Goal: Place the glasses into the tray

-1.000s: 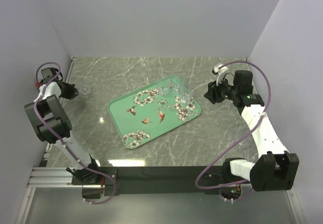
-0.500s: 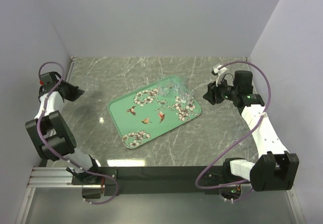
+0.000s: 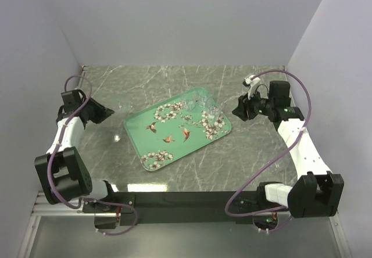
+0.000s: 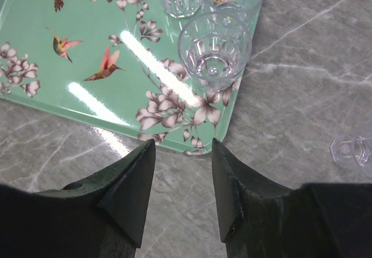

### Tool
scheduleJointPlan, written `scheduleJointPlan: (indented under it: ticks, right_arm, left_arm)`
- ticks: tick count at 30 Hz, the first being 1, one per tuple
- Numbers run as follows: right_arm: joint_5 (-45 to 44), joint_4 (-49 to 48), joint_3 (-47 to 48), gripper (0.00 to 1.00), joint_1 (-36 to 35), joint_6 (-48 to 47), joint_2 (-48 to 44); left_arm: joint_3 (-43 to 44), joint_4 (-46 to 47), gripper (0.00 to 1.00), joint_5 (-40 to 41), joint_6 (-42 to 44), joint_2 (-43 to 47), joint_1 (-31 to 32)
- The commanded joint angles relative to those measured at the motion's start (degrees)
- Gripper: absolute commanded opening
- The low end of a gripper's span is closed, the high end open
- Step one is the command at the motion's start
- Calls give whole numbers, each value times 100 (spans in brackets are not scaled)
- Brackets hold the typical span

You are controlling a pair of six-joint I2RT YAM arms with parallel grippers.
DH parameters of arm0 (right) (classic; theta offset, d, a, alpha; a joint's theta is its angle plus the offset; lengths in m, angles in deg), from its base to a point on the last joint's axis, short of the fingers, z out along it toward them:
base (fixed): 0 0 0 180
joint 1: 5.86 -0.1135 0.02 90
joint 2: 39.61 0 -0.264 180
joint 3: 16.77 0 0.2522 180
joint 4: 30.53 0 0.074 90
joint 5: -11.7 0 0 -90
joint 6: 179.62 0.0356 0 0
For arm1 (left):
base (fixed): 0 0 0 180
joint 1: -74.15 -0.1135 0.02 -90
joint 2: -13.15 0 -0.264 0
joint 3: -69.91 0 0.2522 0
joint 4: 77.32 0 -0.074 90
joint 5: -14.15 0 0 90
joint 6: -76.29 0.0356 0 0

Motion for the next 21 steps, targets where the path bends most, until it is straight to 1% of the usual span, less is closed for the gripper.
scheduleJointPlan:
  ticks: [1, 11, 21]
  right_arm:
    - [145, 11, 208, 51, 36, -47, -2]
    - [154, 20, 85, 51, 44, -38, -46]
    - [154, 29, 5, 51, 36, -29, -37]
  left_arm:
    - [-96, 229, 0, -227, 159, 306, 247]
    - [-606, 264, 1, -114, 133, 710, 898]
    - [-826, 123, 1, 168, 159, 843, 1513]
